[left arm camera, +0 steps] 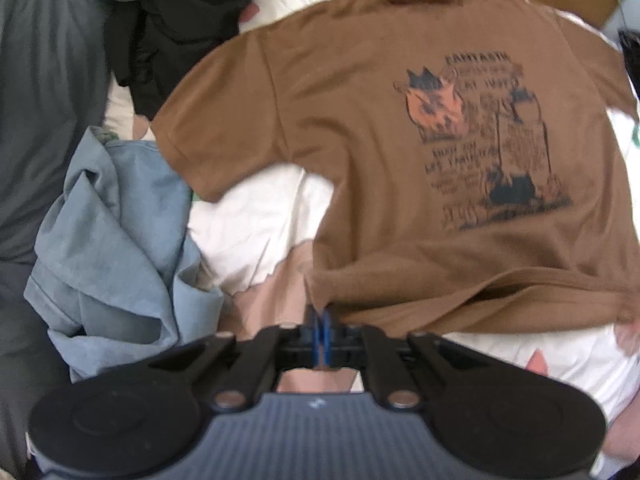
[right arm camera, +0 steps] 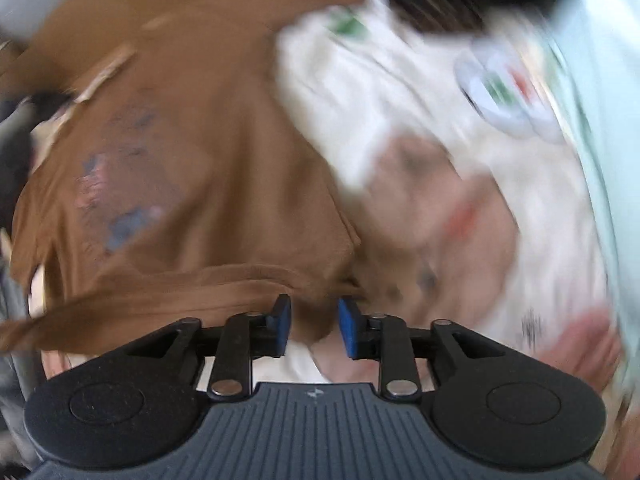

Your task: Fold clothes

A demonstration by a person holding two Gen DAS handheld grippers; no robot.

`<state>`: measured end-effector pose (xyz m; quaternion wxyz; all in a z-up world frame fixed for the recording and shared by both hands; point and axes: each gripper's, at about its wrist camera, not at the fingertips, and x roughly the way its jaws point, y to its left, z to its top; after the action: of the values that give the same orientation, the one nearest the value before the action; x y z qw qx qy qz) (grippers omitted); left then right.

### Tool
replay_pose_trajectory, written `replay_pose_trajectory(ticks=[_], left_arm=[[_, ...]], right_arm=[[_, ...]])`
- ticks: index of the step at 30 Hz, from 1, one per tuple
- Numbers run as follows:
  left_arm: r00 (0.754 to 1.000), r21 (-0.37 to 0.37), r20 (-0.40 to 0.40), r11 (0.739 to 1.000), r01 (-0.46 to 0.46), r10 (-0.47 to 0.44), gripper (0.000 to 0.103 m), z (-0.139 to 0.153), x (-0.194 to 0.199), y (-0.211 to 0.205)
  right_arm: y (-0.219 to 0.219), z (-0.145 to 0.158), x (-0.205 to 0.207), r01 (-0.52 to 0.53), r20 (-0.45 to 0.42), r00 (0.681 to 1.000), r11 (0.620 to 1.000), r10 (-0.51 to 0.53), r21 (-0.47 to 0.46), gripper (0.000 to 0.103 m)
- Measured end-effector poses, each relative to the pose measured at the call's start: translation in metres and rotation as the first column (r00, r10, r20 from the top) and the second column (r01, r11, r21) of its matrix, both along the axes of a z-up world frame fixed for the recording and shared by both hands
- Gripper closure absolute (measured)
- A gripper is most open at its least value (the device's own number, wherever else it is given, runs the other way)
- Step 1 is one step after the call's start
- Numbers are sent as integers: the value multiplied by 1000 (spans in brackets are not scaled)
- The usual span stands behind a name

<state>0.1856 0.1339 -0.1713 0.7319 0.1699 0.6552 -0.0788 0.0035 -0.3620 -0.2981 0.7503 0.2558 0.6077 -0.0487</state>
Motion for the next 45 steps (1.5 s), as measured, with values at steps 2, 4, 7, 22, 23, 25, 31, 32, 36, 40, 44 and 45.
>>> replay_pose_trajectory(ticks=[2, 4, 7, 22, 23, 25, 31, 32, 36, 40, 44, 45], left_arm=[[1000, 12, -6, 1000, 8, -8, 101, -3, 0, -2], [1000, 25, -9, 999, 20, -20, 101, -6, 1, -6], [999, 32, -17, 999, 31, -31, 101, -11, 3, -11], [997, 83, -54, 995, 50, -46, 101, -27, 0, -2], [997, 84, -54, 995, 52, -47, 101, -27, 0, -3], [998, 79, -50, 995, 53, -49, 101, -26, 2, -5], [998, 71, -48, 996, 48, -44, 101, -24, 3, -5], [998, 74, -51, 996, 47, -43, 101, -25, 2, -4], [997, 79, -65, 996, 45, -40, 101, -28, 2, 0], [996, 79, -74, 996, 49, -43, 101, -30, 2, 0], [995, 80, -82, 995, 64, -57, 101, -32, 0, -2], [995, 81, -83, 995, 66, -59, 101, -32, -1, -3]], right_arm=[[-17, -8, -6, 109, -18, 994, 993, -108, 51, 63], [-31, -8, -6, 185, -12, 983, 980, -185, 69, 58], [-52, -9, -4, 287, -6, 958, 953, -288, 95, 52], [-40, -68, -21, 547, -247, 833, 804, -495, 233, 57], [-40, -69, -24, 564, -255, 822, 789, -509, 243, 60], [-37, -69, -28, 584, -271, 808, 768, -523, 263, 69], [-19, -64, -20, 468, -356, 846, 873, -398, 137, 70], [-19, -63, -21, 469, -354, 844, 875, -403, 124, 69], [-27, -56, -25, 547, -287, 823, 819, -490, 172, 66], [-31, -55, -20, 575, -245, 815, 784, -524, 234, 57], [-24, -66, -18, 536, -269, 836, 816, -478, 215, 60], [-22, -69, -19, 530, -284, 836, 823, -469, 202, 69]])
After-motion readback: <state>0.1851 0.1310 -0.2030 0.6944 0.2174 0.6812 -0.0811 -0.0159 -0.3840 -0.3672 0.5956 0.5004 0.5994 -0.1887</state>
